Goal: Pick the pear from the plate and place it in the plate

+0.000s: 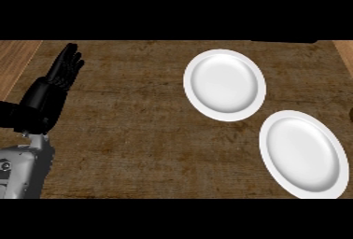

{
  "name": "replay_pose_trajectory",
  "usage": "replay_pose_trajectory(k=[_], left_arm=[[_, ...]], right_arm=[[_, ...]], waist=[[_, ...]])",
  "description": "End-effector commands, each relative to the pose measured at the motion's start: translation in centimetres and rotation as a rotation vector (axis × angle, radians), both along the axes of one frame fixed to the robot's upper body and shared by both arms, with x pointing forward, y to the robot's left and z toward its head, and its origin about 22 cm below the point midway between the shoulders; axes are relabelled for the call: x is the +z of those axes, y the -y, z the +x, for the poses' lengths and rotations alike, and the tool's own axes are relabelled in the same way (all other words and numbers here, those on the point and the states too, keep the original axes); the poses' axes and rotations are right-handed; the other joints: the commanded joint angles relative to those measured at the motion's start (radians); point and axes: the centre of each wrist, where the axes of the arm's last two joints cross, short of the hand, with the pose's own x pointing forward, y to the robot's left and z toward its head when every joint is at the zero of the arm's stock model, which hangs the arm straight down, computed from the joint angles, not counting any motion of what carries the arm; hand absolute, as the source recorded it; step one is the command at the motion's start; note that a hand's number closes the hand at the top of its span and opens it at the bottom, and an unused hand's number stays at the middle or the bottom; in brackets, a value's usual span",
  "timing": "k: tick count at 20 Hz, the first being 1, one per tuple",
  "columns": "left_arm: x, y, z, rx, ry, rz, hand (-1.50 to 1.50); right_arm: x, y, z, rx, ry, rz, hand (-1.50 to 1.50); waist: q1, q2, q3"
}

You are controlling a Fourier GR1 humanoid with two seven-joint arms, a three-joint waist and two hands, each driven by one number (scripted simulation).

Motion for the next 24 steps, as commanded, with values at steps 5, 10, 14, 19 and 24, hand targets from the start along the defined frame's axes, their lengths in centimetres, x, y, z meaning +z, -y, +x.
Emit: replay_pose_trajectory(k=[5, 10, 14, 19, 24], left_arm=[[0.6, -0.8, -0.2, 0.004, -0.017, 0.006, 0.00], [-1.4, -0.1, -0.3, 0.037, -0.028, 0.006, 0.00], [-0.5, -1.1, -2.7, 0.051, -0.025, 0.013, 0.00], [-0.5, -3.3, -1.0, 0.044, -0.018, 0.004, 0.00], [-1.0, -1.1, 0.1, 0.050, -0.036, -0.009, 0.00]], right_arm=[[2.5, 0.7, 2.5, 0.234, 0.181, 0.233, 1.50], [5.0, -2.6, 5.7, 0.434, 0.245, 0.482, 1.50], [5.1, -3.9, 6.4, 0.482, 0.203, 0.562, 1.50], [6.8, -10.7, 9.9, 0.563, 0.196, 0.569, 1.50], [6.7, -14.9, 10.6, 0.573, 0.159, 0.607, 1.50]], waist=[[-0.014, -0.014, -0.002], [-0.039, -0.021, -0.005], [-0.042, -0.028, -0.006], [-0.047, -0.025, -0.006], [-0.056, -0.026, -0.006]])
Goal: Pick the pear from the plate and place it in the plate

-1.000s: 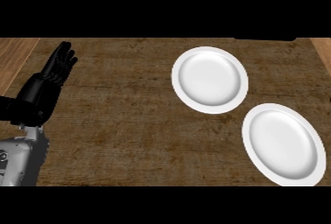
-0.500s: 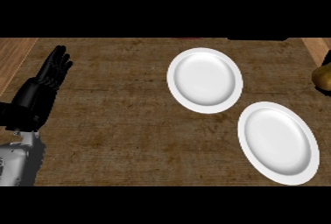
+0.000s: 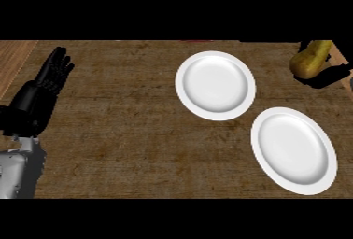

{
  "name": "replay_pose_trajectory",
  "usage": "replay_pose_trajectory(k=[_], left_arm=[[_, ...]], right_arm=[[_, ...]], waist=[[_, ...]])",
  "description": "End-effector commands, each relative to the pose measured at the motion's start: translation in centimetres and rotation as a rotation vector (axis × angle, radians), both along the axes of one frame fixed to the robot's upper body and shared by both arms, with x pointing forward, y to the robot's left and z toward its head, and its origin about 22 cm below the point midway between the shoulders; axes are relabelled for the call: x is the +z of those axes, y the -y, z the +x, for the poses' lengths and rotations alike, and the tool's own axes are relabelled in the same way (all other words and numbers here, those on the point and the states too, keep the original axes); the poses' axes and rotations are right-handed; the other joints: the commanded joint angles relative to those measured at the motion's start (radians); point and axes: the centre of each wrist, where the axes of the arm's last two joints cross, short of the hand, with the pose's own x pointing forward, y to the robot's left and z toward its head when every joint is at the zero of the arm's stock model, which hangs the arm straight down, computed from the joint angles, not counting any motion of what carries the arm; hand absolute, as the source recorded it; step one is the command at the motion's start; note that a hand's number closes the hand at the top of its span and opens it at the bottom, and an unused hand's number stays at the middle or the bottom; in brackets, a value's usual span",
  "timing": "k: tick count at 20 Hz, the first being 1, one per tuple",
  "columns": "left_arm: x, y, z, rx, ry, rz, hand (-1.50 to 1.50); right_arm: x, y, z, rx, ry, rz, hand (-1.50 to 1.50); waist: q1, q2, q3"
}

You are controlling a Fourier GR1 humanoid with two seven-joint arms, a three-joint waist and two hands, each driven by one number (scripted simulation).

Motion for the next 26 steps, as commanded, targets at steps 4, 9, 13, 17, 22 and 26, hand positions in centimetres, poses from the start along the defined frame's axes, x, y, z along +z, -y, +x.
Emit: replay_pose_trajectory(k=[4, 9, 13, 17, 22, 26], left_arm=[[-0.9, -0.5, 0.0, -0.011, -0.009, -0.016, 0.00], [1.4, 2.2, -0.3, -0.008, 0.003, -0.005, 0.00], [0.8, 1.7, 1.2, -0.019, 0.009, -0.007, 0.00], [0.6, 1.0, -0.7, -0.029, 0.000, 0.011, 0.00], [1.5, 1.9, -0.4, -0.044, 0.028, -0.003, 0.00], [0.0, 1.1, 0.4, -0.051, 0.020, 0.003, 0.00]], right_arm=[[0.9, -6.9, 2.3, 0.049, -0.084, 0.045, 1.50], [-3.4, -13.3, 2.8, 0.040, -0.129, 0.029, 1.50], [-4.0, -18.4, 3.6, 0.006, -0.110, -0.012, 1.50], [-5.6, -17.6, 3.8, -0.001, -0.123, -0.076, 1.50], [-8.7, -21.7, 3.1, -0.044, -0.209, -0.052, 1.50], [-8.6, -22.9, 3.3, -0.080, -0.252, -0.009, -1.50]], waist=[[0.004, 0.002, 0.000], [0.011, 0.004, 0.001], [0.020, 0.012, 0.001], [0.028, 0.010, 0.001], [0.044, 0.015, 0.001], [0.050, 0.023, 0.001]])
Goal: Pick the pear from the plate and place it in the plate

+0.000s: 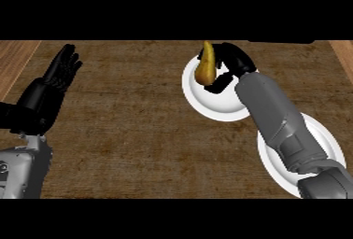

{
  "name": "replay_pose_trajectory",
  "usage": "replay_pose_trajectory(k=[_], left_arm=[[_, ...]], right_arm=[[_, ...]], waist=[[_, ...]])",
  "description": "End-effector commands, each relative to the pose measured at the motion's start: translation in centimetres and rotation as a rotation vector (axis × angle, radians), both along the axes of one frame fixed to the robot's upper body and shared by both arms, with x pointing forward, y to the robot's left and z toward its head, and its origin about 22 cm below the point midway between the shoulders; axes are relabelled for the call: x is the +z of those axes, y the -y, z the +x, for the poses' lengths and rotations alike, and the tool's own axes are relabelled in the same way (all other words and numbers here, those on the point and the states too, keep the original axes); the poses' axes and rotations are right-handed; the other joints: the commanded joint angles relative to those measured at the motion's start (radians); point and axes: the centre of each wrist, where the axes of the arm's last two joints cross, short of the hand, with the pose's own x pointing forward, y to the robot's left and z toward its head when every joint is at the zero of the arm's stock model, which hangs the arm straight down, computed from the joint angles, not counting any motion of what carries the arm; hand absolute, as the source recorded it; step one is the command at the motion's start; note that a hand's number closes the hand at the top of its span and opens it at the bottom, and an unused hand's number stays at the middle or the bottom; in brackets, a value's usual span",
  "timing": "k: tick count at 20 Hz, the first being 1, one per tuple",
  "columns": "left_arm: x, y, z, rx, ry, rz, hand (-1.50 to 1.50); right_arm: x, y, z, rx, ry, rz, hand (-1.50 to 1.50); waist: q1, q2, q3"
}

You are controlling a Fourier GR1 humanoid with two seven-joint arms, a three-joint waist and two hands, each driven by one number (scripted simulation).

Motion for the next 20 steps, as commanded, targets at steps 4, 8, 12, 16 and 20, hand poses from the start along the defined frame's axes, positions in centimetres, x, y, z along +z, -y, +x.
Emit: replay_pose_trajectory(k=[4, 8, 12, 16, 20], left_arm=[[0.6, 1.0, 0.2, -0.002, 0.008, 0.007, 0.00], [0.2, -0.3, 0.3, 0.005, 0.024, 0.014, 0.00], [-0.8, 0.4, -0.5, -0.010, 0.009, 0.002, 0.00], [0.5, -0.9, 0.3, 0.015, 0.008, 0.004, 0.00], [-0.8, -0.2, 0.0, -0.005, 0.013, -0.007, 0.00]], right_arm=[[-0.3, -2.7, -0.1, 0.031, -0.110, 0.126, -1.50], [-1.1, -2.2, -0.3, 0.035, -0.041, 0.285, -1.50], [-1.4, -1.1, -0.3, -0.045, -0.030, 0.464, -1.50], [0.3, 2.6, 0.7, -0.036, -0.058, 0.590, -1.50], [2.9, 5.7, 1.5, -0.109, -0.056, 0.660, -1.50]], waist=[[0.011, 0.002, 0.001], [0.006, 0.003, 0.001], [0.007, 0.003, 0.001], [0.001, 0.004, 0.001], [0.002, 0.005, 0.000]])
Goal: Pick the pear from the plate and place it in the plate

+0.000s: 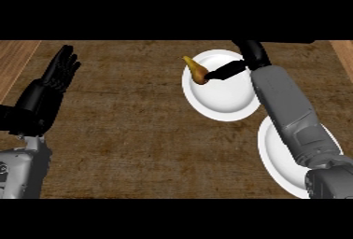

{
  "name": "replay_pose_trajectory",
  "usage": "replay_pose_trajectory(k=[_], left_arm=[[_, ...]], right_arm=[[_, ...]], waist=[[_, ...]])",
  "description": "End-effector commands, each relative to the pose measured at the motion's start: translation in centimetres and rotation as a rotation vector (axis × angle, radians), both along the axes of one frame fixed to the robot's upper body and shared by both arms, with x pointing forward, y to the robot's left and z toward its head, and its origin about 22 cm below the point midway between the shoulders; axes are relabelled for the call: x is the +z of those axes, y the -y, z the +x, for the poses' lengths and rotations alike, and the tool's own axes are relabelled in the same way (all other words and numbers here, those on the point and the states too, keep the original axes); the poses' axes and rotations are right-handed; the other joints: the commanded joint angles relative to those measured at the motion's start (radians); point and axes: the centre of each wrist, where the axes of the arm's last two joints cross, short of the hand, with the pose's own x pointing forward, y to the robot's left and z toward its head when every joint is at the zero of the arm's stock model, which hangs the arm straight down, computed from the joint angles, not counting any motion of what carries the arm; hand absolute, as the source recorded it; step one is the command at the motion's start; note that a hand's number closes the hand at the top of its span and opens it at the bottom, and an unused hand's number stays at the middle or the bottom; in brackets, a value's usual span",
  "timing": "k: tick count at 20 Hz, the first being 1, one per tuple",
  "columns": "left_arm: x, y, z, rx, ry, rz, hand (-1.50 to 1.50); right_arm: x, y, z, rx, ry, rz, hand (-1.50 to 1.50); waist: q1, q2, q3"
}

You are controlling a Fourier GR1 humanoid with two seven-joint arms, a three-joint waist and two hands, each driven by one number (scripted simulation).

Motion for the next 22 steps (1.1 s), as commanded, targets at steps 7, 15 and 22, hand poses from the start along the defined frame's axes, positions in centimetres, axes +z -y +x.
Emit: replay_pose_trajectory(k=[7, 15, 22], left_arm=[[0.7, 0.3, 0.3, 0.013, 0.010, -0.003, 0.00], [0.7, 1.5, 0.8, -0.013, 0.015, -0.002, 0.00], [-0.1, 0.3, 0.4, -0.014, 0.013, 0.011, 0.00]], right_arm=[[2.0, 13.2, -1.1, -0.087, -0.009, 0.172, -1.50], [1.9, 20.8, -4.0, -0.090, 0.023, 0.119, -1.50], [1.5, 24.4, -6.2, -0.081, 0.045, 0.106, -1.50]], waist=[[-0.005, 0.001, 0.001], [0.016, 0.012, 0.003], [0.022, 0.016, 0.004]])
